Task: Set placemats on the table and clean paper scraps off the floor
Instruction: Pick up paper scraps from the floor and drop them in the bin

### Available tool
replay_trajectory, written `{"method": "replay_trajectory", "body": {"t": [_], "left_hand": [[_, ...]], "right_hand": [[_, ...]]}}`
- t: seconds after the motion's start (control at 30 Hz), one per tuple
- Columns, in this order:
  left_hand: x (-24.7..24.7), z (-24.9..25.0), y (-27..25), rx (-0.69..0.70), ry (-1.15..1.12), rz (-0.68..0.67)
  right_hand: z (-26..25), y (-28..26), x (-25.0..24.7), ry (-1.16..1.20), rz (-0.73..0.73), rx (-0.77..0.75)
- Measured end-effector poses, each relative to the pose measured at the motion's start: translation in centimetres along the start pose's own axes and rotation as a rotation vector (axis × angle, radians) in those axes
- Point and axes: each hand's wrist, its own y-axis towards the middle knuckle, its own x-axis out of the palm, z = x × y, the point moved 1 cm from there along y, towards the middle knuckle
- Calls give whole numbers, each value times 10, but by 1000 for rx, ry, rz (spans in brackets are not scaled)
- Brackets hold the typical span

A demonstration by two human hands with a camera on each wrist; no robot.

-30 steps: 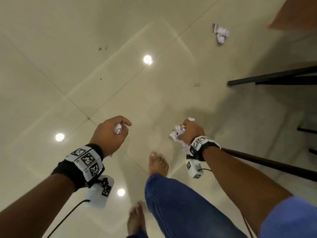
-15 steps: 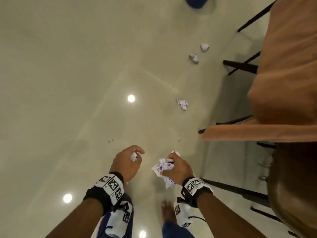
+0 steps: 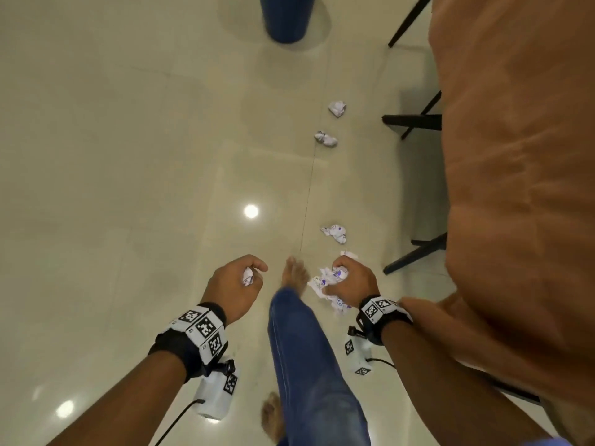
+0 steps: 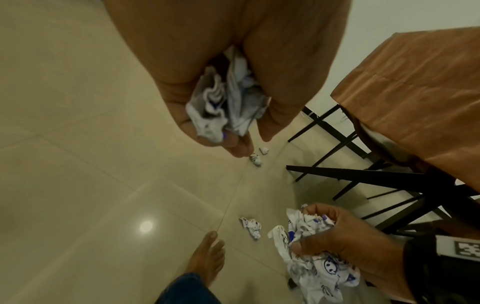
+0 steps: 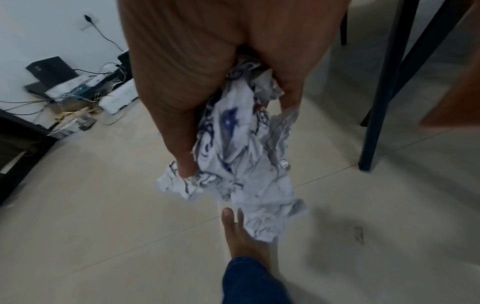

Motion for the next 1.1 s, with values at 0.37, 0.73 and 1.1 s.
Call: {"method": "replay_trajectory", "body": {"t": [0.37, 0.73, 1.1], "left_hand": [[24, 105, 254, 113, 208, -226], [108, 103, 513, 298, 579, -403], [145, 86, 644, 477, 985, -554]], "right_hand": [[17, 179, -43, 22, -90, 229], [66, 313, 35, -62, -208, 240], [49, 365, 52, 51, 3, 392]]}}
